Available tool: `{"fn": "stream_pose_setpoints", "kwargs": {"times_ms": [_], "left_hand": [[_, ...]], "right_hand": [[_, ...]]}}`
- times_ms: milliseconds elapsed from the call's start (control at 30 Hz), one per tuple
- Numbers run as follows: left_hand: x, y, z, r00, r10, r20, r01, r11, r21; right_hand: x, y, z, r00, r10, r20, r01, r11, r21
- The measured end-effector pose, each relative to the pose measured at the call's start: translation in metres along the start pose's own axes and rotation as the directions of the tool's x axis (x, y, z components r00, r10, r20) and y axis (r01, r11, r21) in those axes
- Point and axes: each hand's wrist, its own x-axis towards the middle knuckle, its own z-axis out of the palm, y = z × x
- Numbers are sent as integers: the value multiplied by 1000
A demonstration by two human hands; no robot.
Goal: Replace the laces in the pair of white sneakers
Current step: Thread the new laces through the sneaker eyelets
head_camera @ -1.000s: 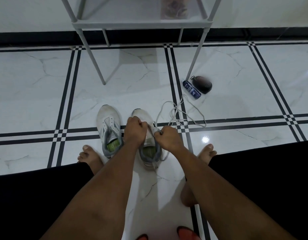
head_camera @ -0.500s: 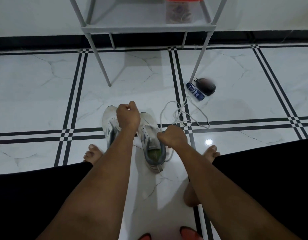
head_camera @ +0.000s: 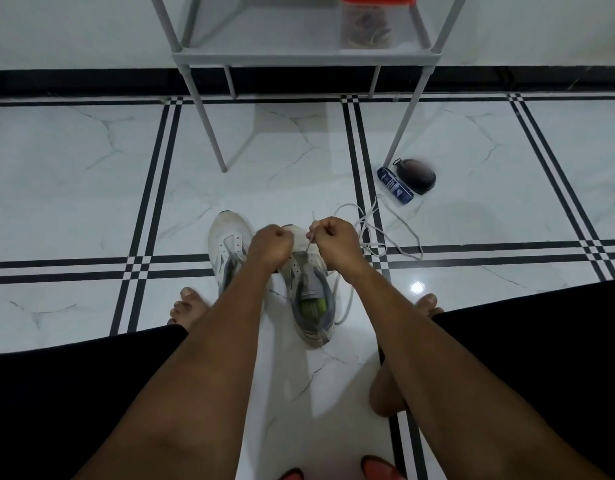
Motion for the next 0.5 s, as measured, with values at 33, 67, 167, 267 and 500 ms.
{"fn": "stream_pose_setpoints", "kwargs": {"times_ms": [33, 67, 167, 267, 500], "left_hand": [[-3, -8, 6, 999, 17, 46, -22, 994, 104], [-7, -16, 12, 995, 18, 94, -32, 987, 155], [-13, -32, 28, 991, 35, 132, -58, 982, 181], [-16, -35, 33, 992, 56, 113, -72, 988, 134], [-17, -43, 36, 993, 73, 89, -86, 986, 142]], "right_hand": [[1, -2, -1, 1000, 19, 2, -19, 999, 28], [3, -4, -1, 1000, 21, 8, -21, 998, 52], [6, -10, -2, 999, -16, 30, 12, 993, 117], [6, -15, -2, 997, -40, 61, 30, 986, 166], [9, -26, 0, 986, -99, 137, 69, 976, 206]]}}
